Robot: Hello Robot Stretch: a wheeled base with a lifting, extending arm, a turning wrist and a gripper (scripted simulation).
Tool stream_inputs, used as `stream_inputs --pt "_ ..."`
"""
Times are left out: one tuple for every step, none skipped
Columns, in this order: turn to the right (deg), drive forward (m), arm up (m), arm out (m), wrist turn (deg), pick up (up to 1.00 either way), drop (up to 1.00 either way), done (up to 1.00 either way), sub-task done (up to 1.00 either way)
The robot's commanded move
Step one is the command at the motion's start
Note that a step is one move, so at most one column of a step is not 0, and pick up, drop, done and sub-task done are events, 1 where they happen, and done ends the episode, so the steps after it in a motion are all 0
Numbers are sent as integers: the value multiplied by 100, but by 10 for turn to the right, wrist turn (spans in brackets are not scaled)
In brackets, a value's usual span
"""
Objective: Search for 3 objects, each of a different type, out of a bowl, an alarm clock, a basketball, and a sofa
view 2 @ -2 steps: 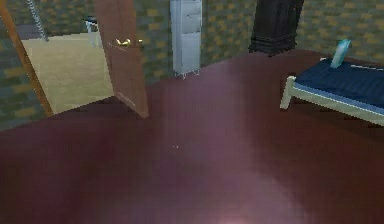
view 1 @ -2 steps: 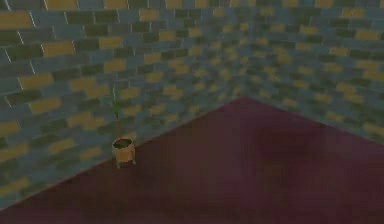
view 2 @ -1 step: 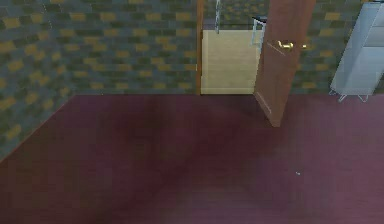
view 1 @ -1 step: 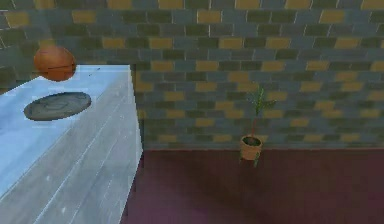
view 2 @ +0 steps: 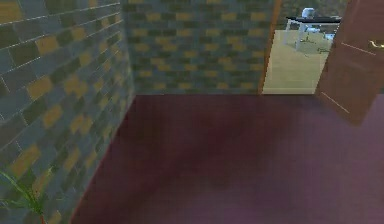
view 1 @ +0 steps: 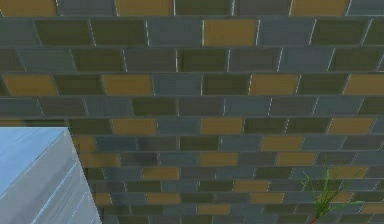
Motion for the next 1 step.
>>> stream_inputs --pt "30 0 0 0 0 0 0 0 0"
